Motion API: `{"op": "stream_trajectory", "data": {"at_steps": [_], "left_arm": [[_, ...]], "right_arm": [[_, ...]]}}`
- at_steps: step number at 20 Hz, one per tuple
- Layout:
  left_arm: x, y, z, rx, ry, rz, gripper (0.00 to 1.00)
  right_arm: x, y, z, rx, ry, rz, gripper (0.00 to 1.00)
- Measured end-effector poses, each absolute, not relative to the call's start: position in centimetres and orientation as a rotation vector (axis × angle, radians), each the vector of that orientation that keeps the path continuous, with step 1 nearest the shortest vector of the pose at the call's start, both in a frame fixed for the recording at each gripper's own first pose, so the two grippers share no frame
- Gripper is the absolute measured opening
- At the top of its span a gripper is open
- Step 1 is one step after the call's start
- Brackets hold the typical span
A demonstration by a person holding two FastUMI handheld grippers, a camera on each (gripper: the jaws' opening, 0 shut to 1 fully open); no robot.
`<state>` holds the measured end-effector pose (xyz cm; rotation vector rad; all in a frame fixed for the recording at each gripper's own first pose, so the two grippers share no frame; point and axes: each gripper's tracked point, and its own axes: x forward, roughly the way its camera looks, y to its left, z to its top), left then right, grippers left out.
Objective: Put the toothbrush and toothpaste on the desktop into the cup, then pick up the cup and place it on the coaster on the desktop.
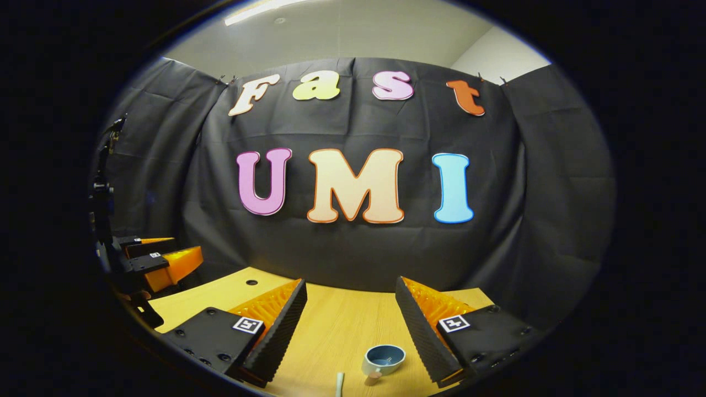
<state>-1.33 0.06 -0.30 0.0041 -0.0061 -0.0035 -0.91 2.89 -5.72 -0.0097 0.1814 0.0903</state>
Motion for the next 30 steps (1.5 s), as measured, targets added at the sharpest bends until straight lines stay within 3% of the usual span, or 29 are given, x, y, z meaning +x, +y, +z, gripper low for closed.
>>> {"op": "stream_trajectory", "data": {"at_steps": [30], "left_arm": [[-1.9, 3.5, -2.9, 0.027, 0.064, 0.083, 0.94]], "right_arm": [[-5.7, 3.9, -31.5, -0.093, 1.029, 0.205, 1.00]]}}
